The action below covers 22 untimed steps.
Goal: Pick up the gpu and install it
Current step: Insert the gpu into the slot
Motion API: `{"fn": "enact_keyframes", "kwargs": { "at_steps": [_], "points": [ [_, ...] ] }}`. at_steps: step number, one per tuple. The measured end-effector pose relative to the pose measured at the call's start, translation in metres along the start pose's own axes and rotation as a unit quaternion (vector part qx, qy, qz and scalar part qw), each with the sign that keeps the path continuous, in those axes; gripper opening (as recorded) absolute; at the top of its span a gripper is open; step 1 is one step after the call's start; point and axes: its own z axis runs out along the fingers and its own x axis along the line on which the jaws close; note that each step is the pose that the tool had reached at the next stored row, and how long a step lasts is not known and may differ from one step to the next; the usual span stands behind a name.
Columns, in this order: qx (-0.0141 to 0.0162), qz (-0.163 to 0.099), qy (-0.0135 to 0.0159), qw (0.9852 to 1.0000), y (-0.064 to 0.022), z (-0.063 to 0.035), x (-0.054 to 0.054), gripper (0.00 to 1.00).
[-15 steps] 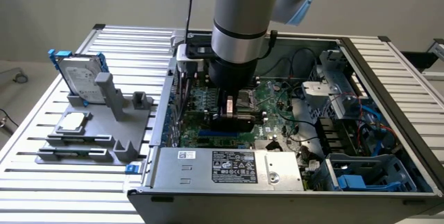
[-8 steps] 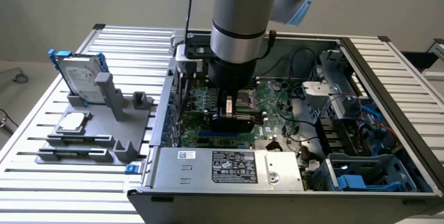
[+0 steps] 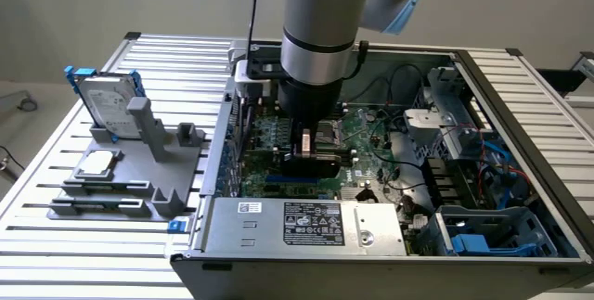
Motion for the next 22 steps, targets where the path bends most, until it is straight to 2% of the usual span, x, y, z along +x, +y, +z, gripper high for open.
{"fn": "enact_keyframes", "kwargs": {
  "at_steps": [10,22],
  "points": [
    [0.0006,0.021,-0.0011,0.9998,0.0000,0.0003,-0.0022,0.26],
    [0.0006,0.023,-0.0012,0.9997,0.0023,0.0009,-0.0020,0.26]
  ]
}}
